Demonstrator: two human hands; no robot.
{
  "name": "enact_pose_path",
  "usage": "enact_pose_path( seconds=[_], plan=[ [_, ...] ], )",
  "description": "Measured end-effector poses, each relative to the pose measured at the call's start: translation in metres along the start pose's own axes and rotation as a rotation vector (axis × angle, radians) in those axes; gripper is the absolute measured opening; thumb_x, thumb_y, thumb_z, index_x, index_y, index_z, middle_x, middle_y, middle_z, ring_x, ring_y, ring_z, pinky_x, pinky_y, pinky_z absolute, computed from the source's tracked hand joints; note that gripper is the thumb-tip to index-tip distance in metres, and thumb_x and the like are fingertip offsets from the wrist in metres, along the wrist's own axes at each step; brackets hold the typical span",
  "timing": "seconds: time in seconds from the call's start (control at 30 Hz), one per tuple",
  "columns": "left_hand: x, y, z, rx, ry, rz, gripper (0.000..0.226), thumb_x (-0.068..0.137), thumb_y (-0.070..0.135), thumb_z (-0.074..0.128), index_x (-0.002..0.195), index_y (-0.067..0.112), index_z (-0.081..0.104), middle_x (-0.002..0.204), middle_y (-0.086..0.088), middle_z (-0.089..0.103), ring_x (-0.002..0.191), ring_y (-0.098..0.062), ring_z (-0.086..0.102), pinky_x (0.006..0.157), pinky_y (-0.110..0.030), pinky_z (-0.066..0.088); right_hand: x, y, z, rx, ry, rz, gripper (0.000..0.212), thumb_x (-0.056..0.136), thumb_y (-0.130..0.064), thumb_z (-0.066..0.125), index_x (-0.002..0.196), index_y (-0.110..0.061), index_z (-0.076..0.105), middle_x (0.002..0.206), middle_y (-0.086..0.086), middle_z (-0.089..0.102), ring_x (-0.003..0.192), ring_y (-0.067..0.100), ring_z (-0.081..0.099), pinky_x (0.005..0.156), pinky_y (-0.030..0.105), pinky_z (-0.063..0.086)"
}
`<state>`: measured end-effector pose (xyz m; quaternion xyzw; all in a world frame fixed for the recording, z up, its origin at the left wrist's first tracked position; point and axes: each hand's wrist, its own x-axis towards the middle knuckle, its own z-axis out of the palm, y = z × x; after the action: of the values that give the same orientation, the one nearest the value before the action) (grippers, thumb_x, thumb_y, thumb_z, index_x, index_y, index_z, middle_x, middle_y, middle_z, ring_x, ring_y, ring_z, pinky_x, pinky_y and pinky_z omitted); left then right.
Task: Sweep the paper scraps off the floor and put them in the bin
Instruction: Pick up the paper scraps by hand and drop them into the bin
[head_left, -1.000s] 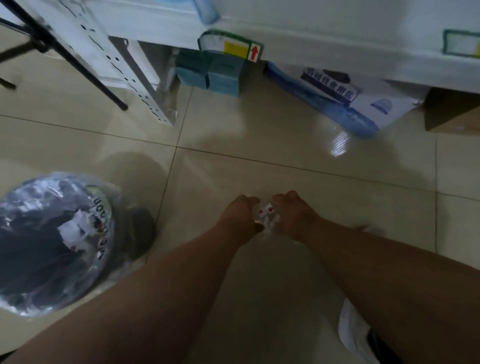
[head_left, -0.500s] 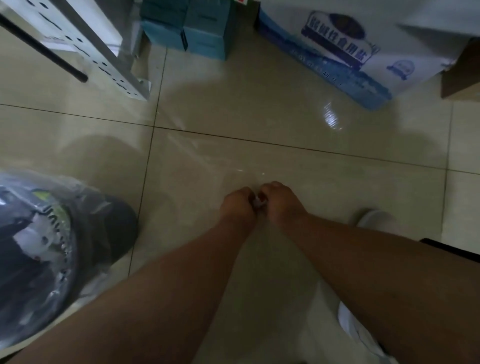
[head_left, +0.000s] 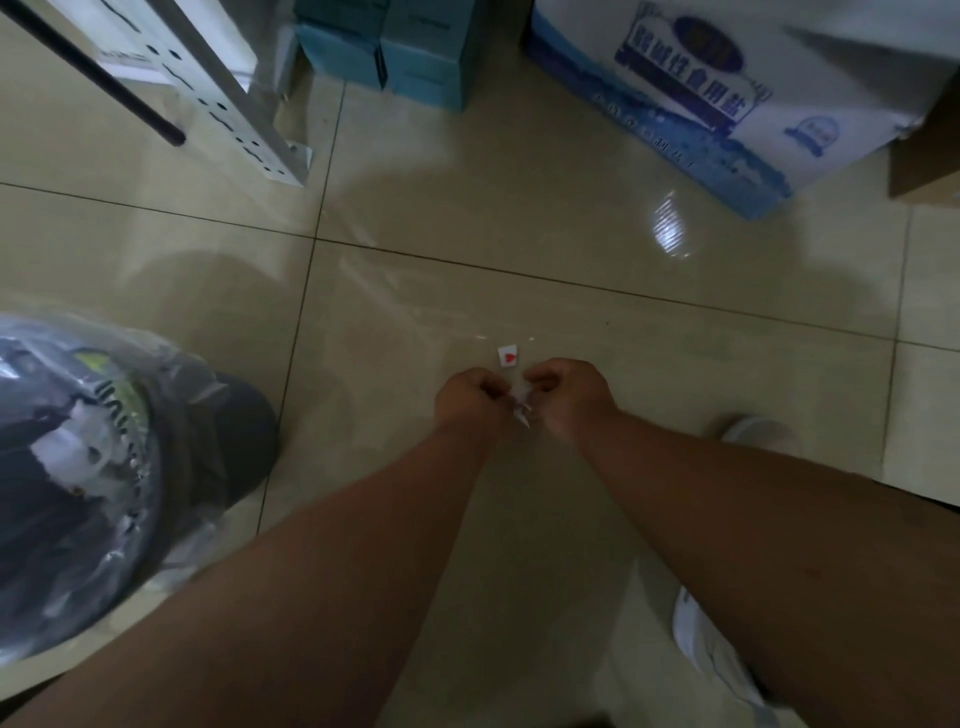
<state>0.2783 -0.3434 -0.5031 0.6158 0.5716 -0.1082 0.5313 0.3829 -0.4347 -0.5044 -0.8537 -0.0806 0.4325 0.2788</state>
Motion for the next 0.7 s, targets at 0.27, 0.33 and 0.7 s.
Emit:
enact_pose_path(
  seconds=[0.27,0.33,0.7],
  plan=[
    [0.005,-0.010,-0.003,-0.229,-0.118,-0.069,0.013,0.061,0.017,0.082,0.072,0.024,0.082,0.080,-0.011,0.079,0.080,-0.035,0.077,0.080,-0.054,0.063,-0.011,-0.010,-0.001,0.343,-0.235,0.144,0.030,0.080,0.026,0.062,0.107,0.014,0.071,0.075,0.013,0.071,0.059,0.018,0.070,0.055,0.020,0.058],
    [-0.006,0.001,-0.012,-0.235,-0.103,-0.052,0.019,0.071,0.004,0.085,0.065,0.021,0.078,0.079,-0.011,0.077,0.074,-0.028,0.073,0.081,-0.045,0.064,-0.012,-0.010,-0.003,0.344,-0.234,0.130,0.030,0.080,0.027,0.062,0.105,0.013,0.072,0.067,0.006,0.072,0.055,0.013,0.070,0.055,0.017,0.056],
    [-0.037,0.038,-0.093,-0.249,-0.034,0.166,0.013,0.077,0.001,0.086,0.078,0.012,0.079,0.078,-0.015,0.077,0.071,-0.023,0.070,0.083,-0.051,0.063,-0.050,-0.083,-0.013,0.402,-0.241,-0.036,0.020,0.074,0.011,0.076,0.073,-0.009,0.080,0.090,0.027,0.075,0.094,0.047,0.072,0.092,0.055,0.058]
  ],
)
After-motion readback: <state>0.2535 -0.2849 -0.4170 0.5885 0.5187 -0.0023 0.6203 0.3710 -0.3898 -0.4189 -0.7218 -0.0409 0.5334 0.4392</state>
